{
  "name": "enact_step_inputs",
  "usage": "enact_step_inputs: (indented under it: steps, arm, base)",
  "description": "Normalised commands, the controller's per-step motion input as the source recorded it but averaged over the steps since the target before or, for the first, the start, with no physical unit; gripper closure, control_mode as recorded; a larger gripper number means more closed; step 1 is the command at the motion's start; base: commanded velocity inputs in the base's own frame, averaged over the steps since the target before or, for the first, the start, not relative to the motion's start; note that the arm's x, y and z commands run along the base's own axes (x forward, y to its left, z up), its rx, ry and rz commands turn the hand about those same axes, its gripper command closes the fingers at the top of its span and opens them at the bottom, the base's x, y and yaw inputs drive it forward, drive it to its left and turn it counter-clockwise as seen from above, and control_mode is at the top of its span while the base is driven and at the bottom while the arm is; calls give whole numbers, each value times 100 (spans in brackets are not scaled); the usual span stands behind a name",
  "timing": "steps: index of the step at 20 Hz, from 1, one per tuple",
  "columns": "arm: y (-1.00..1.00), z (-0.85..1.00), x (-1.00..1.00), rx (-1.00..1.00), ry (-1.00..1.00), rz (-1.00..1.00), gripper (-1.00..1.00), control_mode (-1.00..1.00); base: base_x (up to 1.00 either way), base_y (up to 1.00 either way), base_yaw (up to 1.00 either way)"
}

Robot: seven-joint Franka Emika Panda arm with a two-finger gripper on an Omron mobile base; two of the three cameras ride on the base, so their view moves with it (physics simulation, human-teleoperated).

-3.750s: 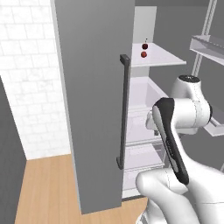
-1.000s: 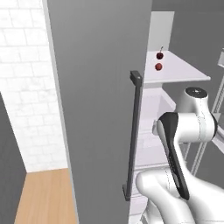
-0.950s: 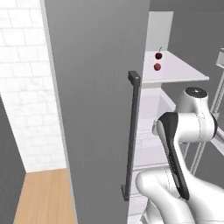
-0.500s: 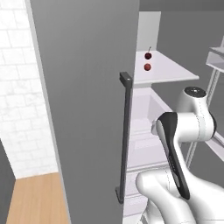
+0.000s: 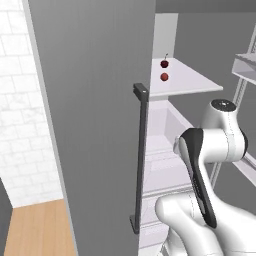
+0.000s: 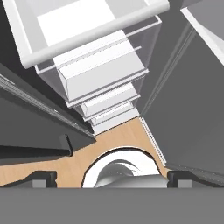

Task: Take the strawberry from the fridge and place it on top of the pancake, located on the dining counter.

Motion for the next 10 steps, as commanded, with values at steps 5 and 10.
enact_step_inputs:
  steps: [5,10]
  arm:
    - [0,0,0,0,0,0,-100,100]
    - [1,35,7,-7,-9,19,-100,-100]
  base:
    - [5,0,0]
    - [0,0,0]
